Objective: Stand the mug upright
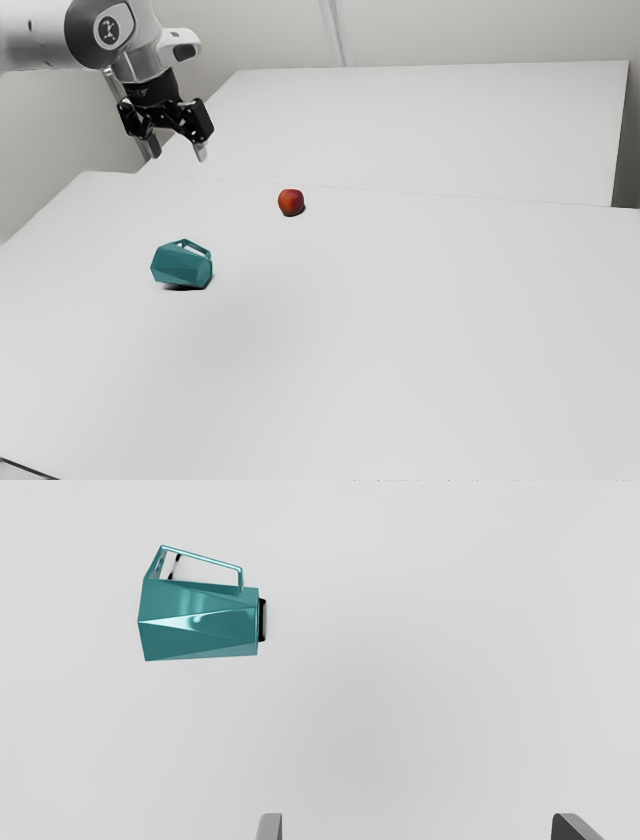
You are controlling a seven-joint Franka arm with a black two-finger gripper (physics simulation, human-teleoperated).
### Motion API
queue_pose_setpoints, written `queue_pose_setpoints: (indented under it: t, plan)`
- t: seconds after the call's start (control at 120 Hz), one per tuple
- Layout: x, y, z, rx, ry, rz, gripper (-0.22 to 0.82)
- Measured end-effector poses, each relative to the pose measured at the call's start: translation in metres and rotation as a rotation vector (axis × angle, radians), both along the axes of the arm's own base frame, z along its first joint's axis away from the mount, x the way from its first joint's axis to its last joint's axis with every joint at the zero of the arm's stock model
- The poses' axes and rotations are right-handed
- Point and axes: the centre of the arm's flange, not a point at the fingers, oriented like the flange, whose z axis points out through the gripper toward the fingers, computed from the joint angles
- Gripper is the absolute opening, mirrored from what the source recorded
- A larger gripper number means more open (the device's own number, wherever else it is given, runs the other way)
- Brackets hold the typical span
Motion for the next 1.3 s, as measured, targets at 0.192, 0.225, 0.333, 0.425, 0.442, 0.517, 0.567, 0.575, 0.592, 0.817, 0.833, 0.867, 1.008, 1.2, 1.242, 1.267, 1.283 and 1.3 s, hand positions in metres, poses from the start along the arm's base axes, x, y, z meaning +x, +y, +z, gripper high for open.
queue_pose_setpoints:
  t: [0.192, 0.225, 0.333, 0.425, 0.442, 0.517, 0.567, 0.575, 0.592, 0.817, 0.833, 0.867, 1.008, 1.2, 1.242, 1.267, 1.283, 1.3]
  plan:
    - [0.003, 0.003, -0.001, 0.001, -0.003, 0.007, 0.59]
    - [0.004, 0.004, -0.001, 0.002, -0.004, 0.009, 0.59]
    - [0.01, 0.011, 0.001, 0.009, -0.011, 0.021, 0.59]
    - [0.019, 0.029, -0.004, 0.014, -0.003, 0.052, 0.59]
    - [0.021, 0.034, -0.005, 0.014, -0.002, 0.06, 0.59]
    - [0.025, 0.059, -0.011, 0.007, 0.007, 0.098, 0.59]
    - [0.026, 0.075, -0.012, -0.002, 0.007, 0.121, 0.59]
    - [0.026, 0.078, -0.012, -0.004, 0.007, 0.124, 0.59]
    - [0.026, 0.084, -0.013, -0.009, 0.007, 0.132, 0.59]
    - [0.032, 0.157, -0.04, -0.119, 0.016, 0.202, 0.59]
    - [0.033, 0.162, -0.042, -0.128, 0.013, 0.205, 0.59]
    - [0.036, 0.171, -0.045, -0.144, 0.009, 0.208, 0.59]
    - [0.042, 0.211, -0.074, -0.241, -0.014, 0.225, 0.58]
    - [0.04, 0.275, -0.125, -0.402, -0.065, 0.253, 0.58]
    - [0.041, 0.284, -0.139, -0.439, -0.076, 0.25, 0.58]
    - [0.041, 0.29, -0.146, -0.461, -0.088, 0.248, 0.58]
    - [0.042, 0.293, -0.152, -0.478, -0.096, 0.247, 0.58]
    - [0.042, 0.296, -0.157, -0.494, -0.105, 0.245, 0.58]
